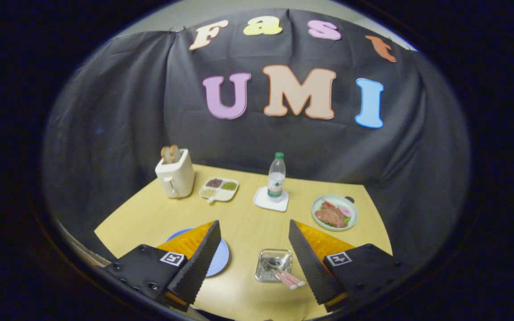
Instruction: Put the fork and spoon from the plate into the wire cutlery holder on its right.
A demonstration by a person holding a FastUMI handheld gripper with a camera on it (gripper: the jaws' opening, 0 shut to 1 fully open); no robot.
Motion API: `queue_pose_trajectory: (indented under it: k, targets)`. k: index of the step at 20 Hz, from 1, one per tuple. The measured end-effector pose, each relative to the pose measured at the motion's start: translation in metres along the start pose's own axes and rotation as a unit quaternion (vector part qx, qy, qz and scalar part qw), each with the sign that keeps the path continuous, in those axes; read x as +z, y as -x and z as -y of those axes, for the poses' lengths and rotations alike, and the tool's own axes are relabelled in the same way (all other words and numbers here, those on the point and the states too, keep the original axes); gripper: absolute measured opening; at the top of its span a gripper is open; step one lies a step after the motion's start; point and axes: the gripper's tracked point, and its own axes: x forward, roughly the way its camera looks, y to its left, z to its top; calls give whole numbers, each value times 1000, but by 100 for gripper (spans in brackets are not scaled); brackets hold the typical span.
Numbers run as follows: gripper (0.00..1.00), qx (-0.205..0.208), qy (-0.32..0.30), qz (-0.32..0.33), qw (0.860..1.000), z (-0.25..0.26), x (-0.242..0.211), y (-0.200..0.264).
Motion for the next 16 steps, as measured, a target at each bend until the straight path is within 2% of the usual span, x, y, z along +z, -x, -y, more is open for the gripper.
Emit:
queue_pose_trajectory:
  k: [4,8,10,16]
  targets:
    - [99,-9,-35,89,995,-8,22,19]
    - [98,-50,-51,160,984,-4,35,37]
    - [98,-71,-43,184,980,2,39,43]
    - [98,-67,-51,200,976,-3,44,41]
